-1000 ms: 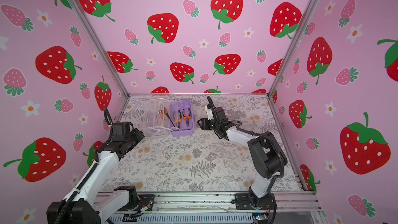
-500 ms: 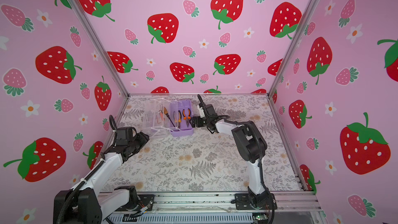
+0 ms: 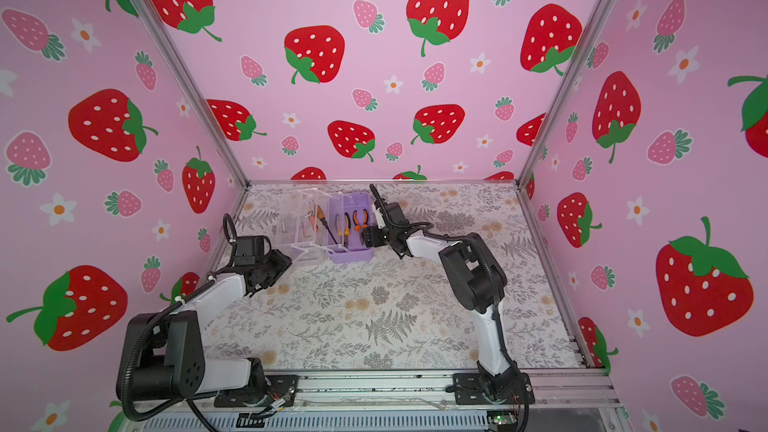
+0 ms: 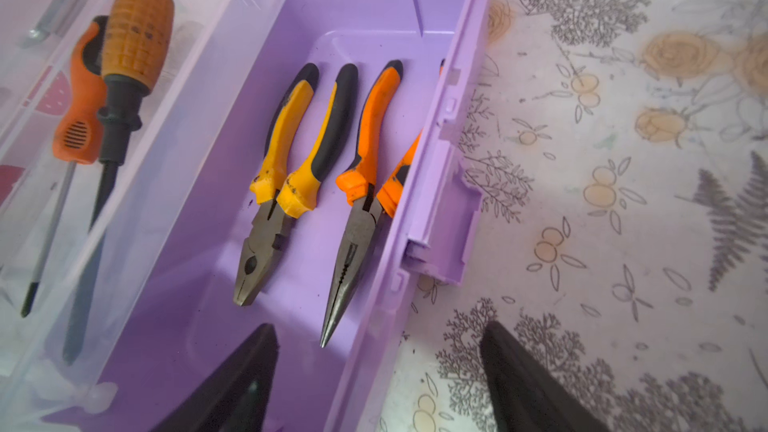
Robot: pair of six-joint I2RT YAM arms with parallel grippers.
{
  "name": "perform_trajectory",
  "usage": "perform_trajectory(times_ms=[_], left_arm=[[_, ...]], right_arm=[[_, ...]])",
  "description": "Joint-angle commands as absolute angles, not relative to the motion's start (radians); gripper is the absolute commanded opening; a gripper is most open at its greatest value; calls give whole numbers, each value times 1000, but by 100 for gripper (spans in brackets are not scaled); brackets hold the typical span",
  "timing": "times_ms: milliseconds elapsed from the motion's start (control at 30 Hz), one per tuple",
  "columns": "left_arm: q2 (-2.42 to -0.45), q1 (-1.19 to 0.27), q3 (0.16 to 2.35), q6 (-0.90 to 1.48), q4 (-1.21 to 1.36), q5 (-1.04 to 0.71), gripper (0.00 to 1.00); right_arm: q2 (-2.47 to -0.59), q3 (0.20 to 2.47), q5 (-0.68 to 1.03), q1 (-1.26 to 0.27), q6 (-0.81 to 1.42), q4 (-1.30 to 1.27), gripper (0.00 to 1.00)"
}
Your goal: Pack the tool kit
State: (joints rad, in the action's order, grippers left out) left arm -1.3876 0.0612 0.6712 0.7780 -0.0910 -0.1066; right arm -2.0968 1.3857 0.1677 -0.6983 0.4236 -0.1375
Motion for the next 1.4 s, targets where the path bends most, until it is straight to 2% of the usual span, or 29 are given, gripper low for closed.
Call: perform_trajectory(times_ms=[0, 100, 333, 467, 700, 1033, 1367], left_arm=[[-1415, 63, 723, 765, -73, -95, 49], [-1427, 64, 731, 757, -76, -87, 41], [-1414, 54, 756, 737, -134, -70, 13], [-1363, 9, 834, 709, -299, 61, 0], [-1340, -123, 1010, 655, -540, 297, 0], [-1415, -361, 1275, 652, -791, 577, 0], [-1498, -565, 1483, 659, -848, 619, 0]], right_arm=[[-2127, 1409, 177, -704, 425, -159, 69], [-2143, 1424, 176, -708, 422, -149, 65], [-2174, 1454, 190, -712, 439, -147, 63], [-2180, 1463, 173, -719, 433, -137, 63], [-2174, 1460, 166, -728, 424, -127, 60], [-2162, 1465, 131, -754, 405, -111, 59], [-2180, 1465, 143, -765, 405, -116, 59]])
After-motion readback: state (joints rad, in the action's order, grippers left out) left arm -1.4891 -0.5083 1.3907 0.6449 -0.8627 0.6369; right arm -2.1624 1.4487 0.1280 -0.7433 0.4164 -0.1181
